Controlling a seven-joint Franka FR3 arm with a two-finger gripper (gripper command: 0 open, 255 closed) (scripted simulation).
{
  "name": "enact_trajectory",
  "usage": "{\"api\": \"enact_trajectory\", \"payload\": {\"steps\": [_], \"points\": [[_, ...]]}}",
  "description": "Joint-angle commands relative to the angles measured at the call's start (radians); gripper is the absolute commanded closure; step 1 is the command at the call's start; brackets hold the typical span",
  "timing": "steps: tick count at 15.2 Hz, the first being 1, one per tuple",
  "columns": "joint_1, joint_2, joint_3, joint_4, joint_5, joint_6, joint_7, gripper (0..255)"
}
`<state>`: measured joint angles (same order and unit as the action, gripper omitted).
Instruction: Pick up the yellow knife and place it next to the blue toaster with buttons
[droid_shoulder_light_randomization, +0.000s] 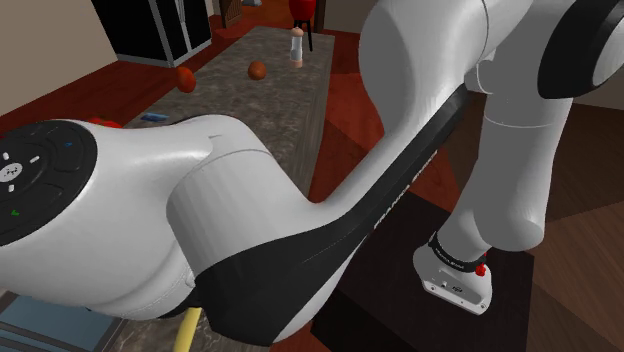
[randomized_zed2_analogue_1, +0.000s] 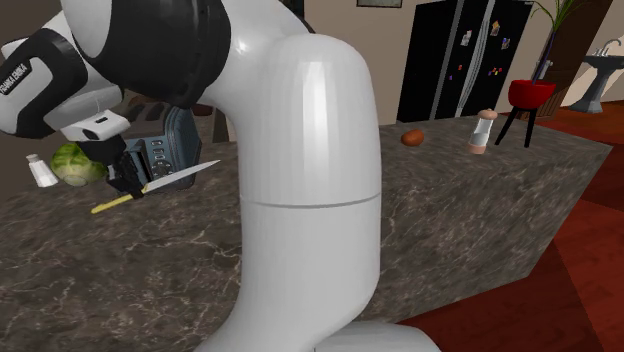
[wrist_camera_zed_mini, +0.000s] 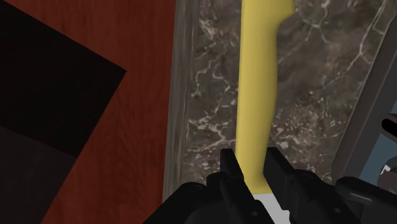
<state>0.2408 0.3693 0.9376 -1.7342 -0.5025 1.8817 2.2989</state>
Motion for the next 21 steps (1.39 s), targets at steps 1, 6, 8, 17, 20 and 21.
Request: {"api": "enact_trajectory", "payload": {"steps": [1,6,8,17,20,21], "points": [[0.001,0.007,-0.005,-0.019,-0.009,0.023,0.010,255],[0.010,0.034,-0.021,-0.055,-0.039,0.072,0.036,255],[0.015,0.047,-0.028,-0.068,-0.053,0.091,0.047,255],[0.034,0.092,-0.058,-0.104,-0.102,0.153,0.086,255],[0.034,0.092,-0.058,-0.104,-0.102,0.153,0.086,255],[0.034,0.092,-0.058,-0.104,-0.102,0.153,0.086,255]]}}
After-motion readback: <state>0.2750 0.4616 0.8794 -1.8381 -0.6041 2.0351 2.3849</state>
